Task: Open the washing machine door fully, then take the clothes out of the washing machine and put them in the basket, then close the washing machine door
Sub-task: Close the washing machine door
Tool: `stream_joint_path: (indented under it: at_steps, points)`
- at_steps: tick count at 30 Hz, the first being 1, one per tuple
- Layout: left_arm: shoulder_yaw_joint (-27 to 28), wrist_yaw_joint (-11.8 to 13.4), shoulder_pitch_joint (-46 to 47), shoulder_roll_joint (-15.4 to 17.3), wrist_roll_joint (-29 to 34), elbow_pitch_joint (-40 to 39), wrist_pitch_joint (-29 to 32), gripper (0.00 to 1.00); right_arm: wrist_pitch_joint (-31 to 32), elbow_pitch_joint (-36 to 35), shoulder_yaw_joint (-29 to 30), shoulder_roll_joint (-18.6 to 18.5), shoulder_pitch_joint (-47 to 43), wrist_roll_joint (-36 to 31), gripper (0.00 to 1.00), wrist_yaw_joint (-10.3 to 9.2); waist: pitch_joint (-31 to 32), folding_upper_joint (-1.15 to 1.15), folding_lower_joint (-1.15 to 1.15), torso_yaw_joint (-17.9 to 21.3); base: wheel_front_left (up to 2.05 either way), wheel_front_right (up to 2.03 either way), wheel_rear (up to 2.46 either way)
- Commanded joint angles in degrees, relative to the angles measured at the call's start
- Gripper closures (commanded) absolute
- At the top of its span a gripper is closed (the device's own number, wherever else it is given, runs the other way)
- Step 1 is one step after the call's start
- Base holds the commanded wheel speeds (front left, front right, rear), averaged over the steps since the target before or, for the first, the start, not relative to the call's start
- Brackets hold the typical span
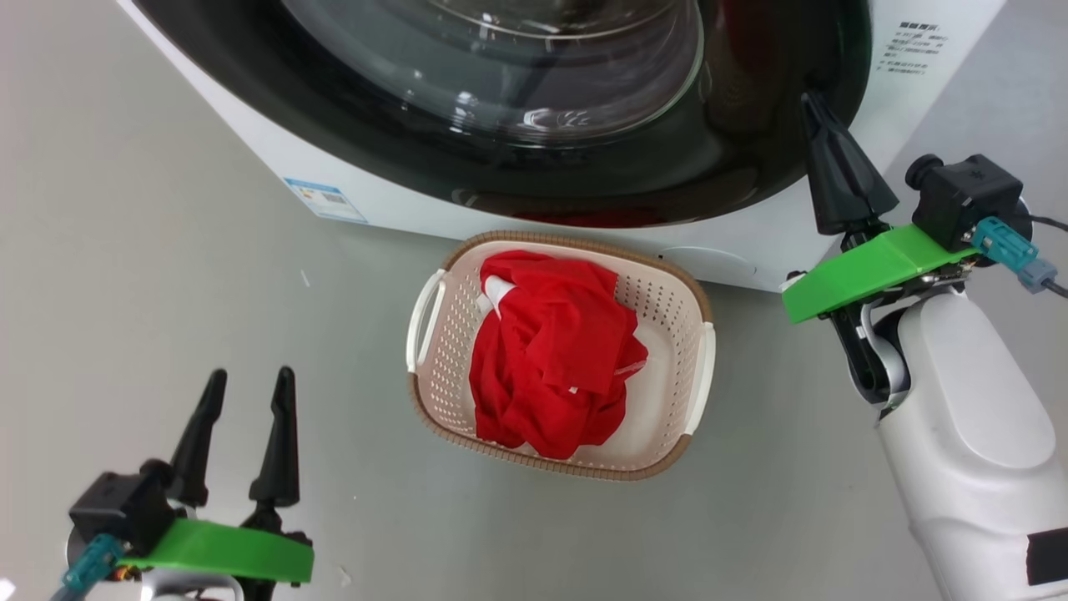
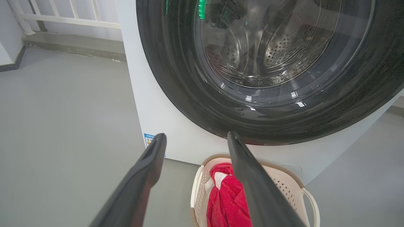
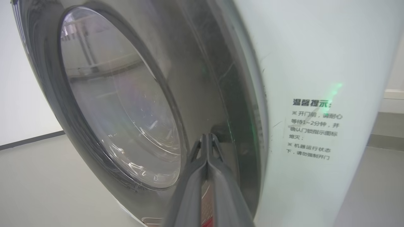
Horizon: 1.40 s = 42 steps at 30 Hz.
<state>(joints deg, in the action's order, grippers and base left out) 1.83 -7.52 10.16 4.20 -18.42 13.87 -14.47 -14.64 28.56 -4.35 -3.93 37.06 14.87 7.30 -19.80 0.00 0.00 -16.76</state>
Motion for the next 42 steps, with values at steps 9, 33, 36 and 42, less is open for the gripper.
stream_joint_path:
  at_steps: [9, 33, 36, 42]
  points:
    - [1.46, 0.03, 2.67, 1.21, -0.59, -1.34, -0.52, 0.00, -0.36, -2.68, 2.19, 0.42, 4.33, -0.58, 1.00, 0.19, -1.65, 0.00, 0.00, -0.59, 0.00, 0.00, 0.00]
    - [1.38, 0.03, 0.12, 3.89, 0.26, 0.45, -0.52, 0.00, -0.36, -3.97, -0.69, 0.58, -7.45, 0.10, 0.00, 0.19, 4.43, 0.00, 0.00, 3.38, 0.00, 0.00, 0.00]
    - [1.40, 0.03, -0.53, 4.45, 0.26, 0.60, -0.52, 0.00, -0.36, -4.39, -0.58, 0.50, -9.68, 0.11, 0.00, 0.19, 5.41, 0.00, 0.00, 4.39, 0.00, 0.00, 0.00]
    - [1.52, 0.03, -1.65, 5.33, 0.34, 0.88, -0.52, 0.00, -0.36, -5.13, -0.77, 0.28, -13.59, 0.07, 0.00, 0.19, 7.27, 0.00, 0.00, 6.00, 0.00, 0.00, 0.00]
